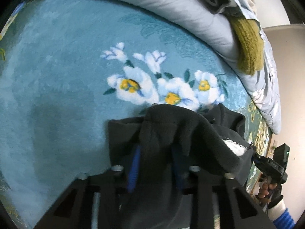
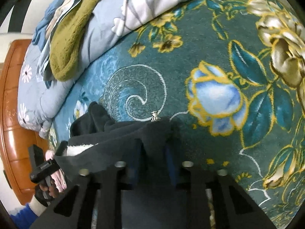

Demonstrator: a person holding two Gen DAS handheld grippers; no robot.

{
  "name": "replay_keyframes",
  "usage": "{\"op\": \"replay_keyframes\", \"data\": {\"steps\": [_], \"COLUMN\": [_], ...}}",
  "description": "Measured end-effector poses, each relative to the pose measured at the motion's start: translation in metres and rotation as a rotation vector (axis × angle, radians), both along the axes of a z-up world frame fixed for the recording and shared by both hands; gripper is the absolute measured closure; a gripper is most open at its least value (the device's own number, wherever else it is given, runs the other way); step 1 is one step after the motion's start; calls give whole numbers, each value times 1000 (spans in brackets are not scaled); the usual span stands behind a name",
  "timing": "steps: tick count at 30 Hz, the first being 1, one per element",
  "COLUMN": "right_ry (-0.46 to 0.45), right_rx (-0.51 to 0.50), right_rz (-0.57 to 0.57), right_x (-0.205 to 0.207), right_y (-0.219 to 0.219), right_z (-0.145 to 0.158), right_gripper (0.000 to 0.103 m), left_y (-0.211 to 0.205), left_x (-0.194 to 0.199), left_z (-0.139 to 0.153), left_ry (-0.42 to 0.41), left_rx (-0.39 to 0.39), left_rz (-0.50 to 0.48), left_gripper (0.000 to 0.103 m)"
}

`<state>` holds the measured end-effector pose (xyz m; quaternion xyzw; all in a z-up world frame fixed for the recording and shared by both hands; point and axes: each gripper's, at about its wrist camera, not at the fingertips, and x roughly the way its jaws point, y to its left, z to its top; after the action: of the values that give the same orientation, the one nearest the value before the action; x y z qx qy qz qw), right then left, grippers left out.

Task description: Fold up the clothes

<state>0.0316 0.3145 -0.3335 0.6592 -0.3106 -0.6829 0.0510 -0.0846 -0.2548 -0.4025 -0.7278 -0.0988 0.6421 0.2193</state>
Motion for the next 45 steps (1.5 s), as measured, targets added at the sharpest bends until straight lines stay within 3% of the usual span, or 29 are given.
{"op": "replay_keyframes", "data": {"steps": [3, 7, 14, 20, 26, 31, 34, 36, 39, 40, 42, 45], "right_ry": [29, 144, 41, 52, -21, -34, -28, -14, 18, 27, 39, 42], "right_rx": [-3, -39, -20, 1, 21, 16, 22, 25, 9, 9, -11, -60], "right_rz": [-5, -128, -182, -157, -148, -124, -114, -118, -136, -141, -165, -214], "right_x": [1, 5, -7, -16, -15, -20, -19, -14, 1, 8, 26, 59], "right_y": [1, 28, 25, 28, 23, 20, 21, 22, 26, 28, 32, 38], "right_z": [12, 42, 1, 0, -23, -19, -9, 0, 16, 21, 29, 37], "right_gripper": [93, 94, 94, 94, 94, 91, 85, 62, 60, 58, 35, 34], "left_y": [-8, -34, -40, -34, -43, -35, -28, -25, -15, -13, -18, -29], "left_x": [0, -2, -7, -13, -3, -10, -11, -9, -1, 2, 14, 34], "left_z": [17, 43, 8, 16, -12, 0, 17, 32, 53, 58, 63, 58], "left_ry": [37, 107, 59, 95, 2, -21, 0, 28, 80, 92, 86, 29], "left_rx": [33, 85, 15, 36, -14, 1, 13, 30, 66, 78, 101, 91], "left_rz": [46, 155, 207, 181, 218, 174, 123, 96, 86, 90, 103, 125], "left_gripper": [91, 93, 93, 93, 92, 87, 63, 39, 19, 17, 16, 16]}}
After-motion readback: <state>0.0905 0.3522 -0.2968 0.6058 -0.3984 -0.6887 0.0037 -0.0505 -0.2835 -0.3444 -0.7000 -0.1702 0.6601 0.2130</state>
